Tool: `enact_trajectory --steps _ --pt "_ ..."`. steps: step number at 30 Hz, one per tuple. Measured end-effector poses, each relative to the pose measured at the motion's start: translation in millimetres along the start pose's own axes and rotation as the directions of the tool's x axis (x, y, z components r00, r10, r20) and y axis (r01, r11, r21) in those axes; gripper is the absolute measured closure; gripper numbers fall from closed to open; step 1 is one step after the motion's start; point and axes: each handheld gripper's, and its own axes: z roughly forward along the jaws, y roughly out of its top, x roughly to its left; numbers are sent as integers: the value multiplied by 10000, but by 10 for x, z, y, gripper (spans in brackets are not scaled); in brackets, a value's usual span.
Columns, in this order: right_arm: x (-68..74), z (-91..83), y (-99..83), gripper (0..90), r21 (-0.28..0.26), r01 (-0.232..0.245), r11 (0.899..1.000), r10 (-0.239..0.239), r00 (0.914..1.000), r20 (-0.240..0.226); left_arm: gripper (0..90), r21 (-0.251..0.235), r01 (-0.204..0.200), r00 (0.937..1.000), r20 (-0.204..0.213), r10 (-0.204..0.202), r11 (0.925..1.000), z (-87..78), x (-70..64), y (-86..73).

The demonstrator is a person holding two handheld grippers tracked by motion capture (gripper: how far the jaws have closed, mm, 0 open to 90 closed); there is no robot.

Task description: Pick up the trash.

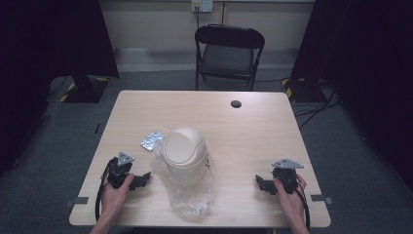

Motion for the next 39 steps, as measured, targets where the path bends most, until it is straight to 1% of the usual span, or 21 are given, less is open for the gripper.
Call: enact_trajectory --steps 4,5,11,13,14,15,16,17,18,19,20,21,22,24,25,27,30,32,34,36,39 --pt "0 0 -1 88 3 -7 10000 7 10000 -2 21 -45 67 10000 -13 -67 10000 -2 -4 -2" --pt "0 0 0 88 -4 3 10000 -3 10000 -6 21 7 -44 10000 -46 44 10000 -6 4 -1" --pt "0 0 0 88 -2 2 10000 -2 10000 1 67 -184 188 9995 -266 -192 9997 -25 -6 -14" --pt "0 0 -1 88 3 30 10000 -30 10000 3 115 -182 152 9996 -245 -157 9997 -38 -7 -18" --pt "0 0 -1 88 3 30 10000 -30 10000 3 162 -229 182 9996 -198 -186 9996 -60 2 -15" --pt "0 0 -1 88 3 30 10000 -30 10000 3 173 -229 182 9996 -198 -186 9996 -60 2 -15" --pt "0 0 -1 88 3 32 10000 -32 10000 2 160 -290 569 9983 124 -565 9980 -75 14 -17" --pt "0 0 -1 88 3 32 10000 -32 10000 2 161 -290 569 9983 124 -565 9980 -75 14 -17" --pt "0 0 -1 88 4 30 10000 -30 10000 -1 161 -304 766 9967 310 -756 9966 -98 17 -25" --pt "0 0 -1 88 1 31 10000 -31 10000 4 163 -448 1007 9934 599 -979 9939 -143 10 -32" --pt "0 0 -1 88 2 29 10000 -29 10000 3 163 -550 1004 9928 714 -964 9934 -166 10 -29" --pt "0 0 -1 88 0 28 10000 -28 10000 0 163 -794 1026 9923 783 -964 9915 -204 -2 -20" --pt "0 0 -1 88 3 30 10000 -30 10000 2 163 -856 1001 9924 799 -933 9913 -223 -13 -10" --pt "0 0 -1 88 2 30 10000 -30 10000 -2 165 -1018 706 9952 748 -631 9923 -275 -40 18" --pt "0 0 -1 88 2 31 10000 -31 10000 -1 173 -1134 695 9950 789 -607 9911 -309 -51 35" --pt "0 0 -1 88 5 27 10000 -27 10000 -3 177 -1348 731 9936 949 -606 9882 -361 -52 61" --pt "-1 0 -1 88 3 30 10000 -30 10000 -4 190 -1588 709 9887 1419 -483 9848 -450 -54 125" --pt "-1 0 -1 88 4 29 10000 -29 10000 -3 190 -1796 685 9872 1540 -407 9814 -509 -69 169" --pt "1 0 -1 88 -1 14 10000 -14 10000 -1 189 -1876 592 9866 1604 -289 9805 -540 -82 212" --pt "-1 0 -1 88 4 31 10000 -31 10000 -2 189 -1964 557 9834 1803 -198 9789 -555 -91 244" --pt "0 0 -1 88 3 29 10000 -29 10000 -1 164 -2099 662 9729 2305 -164 9755 -576 -134 298"
